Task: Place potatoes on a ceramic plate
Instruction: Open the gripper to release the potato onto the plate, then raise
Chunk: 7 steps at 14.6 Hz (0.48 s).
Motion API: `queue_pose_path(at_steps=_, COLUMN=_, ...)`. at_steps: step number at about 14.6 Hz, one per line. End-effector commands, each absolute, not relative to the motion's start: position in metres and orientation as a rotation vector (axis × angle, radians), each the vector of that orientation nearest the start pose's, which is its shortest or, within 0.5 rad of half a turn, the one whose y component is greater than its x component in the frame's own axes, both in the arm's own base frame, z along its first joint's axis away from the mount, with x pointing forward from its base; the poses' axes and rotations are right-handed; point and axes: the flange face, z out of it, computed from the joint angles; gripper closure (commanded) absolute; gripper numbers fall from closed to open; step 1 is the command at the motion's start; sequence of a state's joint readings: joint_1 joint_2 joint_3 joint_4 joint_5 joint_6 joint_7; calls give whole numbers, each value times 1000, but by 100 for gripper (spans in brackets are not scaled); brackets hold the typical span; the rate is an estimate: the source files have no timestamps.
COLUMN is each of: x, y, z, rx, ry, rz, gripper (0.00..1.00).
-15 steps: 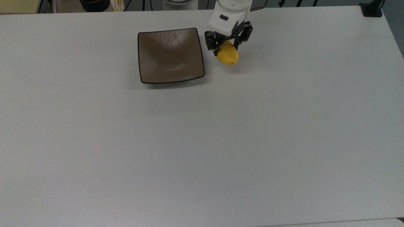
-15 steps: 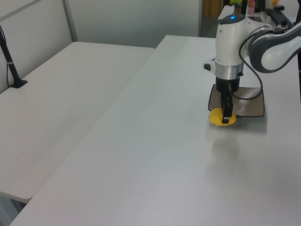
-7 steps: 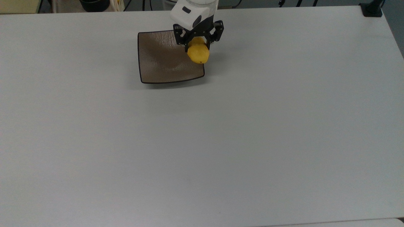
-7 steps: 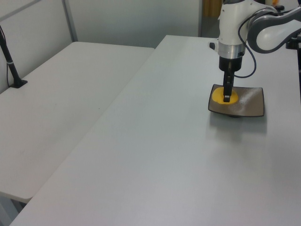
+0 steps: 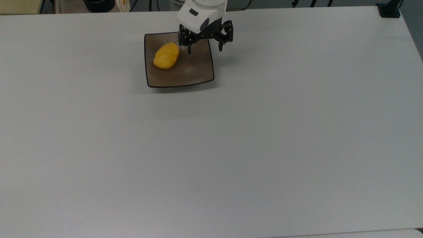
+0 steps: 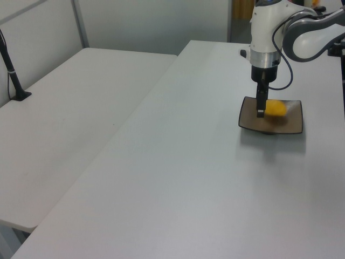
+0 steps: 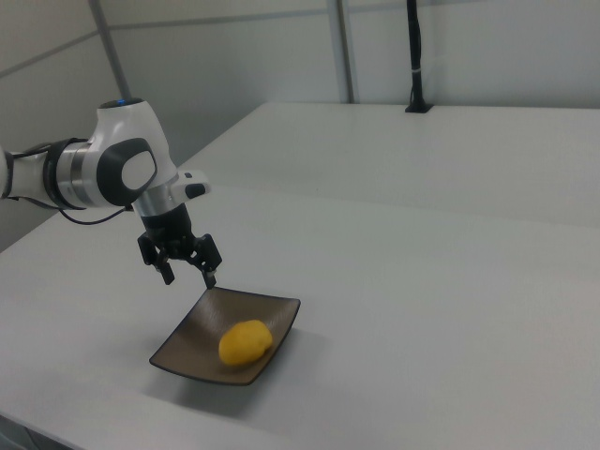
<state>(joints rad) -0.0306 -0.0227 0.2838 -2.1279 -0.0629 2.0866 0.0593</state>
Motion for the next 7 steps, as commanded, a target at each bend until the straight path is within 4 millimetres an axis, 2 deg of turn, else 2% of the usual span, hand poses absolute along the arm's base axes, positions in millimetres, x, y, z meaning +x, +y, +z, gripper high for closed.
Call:
queue_pose_path(at_steps=1, x=514, y=130, z=424, rx=-3202, ry=-359, rz=30, gripper=0)
queue_pose_path(at_steps=3, x=514, y=122, z=441, rx=-3213, ry=-315, rz=59, gripper=0)
queue_pose_path(at_steps=5, x=517, y=110, z=468, rx=-3225, ry=-269, rz=195, gripper=0)
queue_pose_path(at_steps=7, x=523, y=99, z=495, rx=-3218, ry=-222, rz=195, gripper=0)
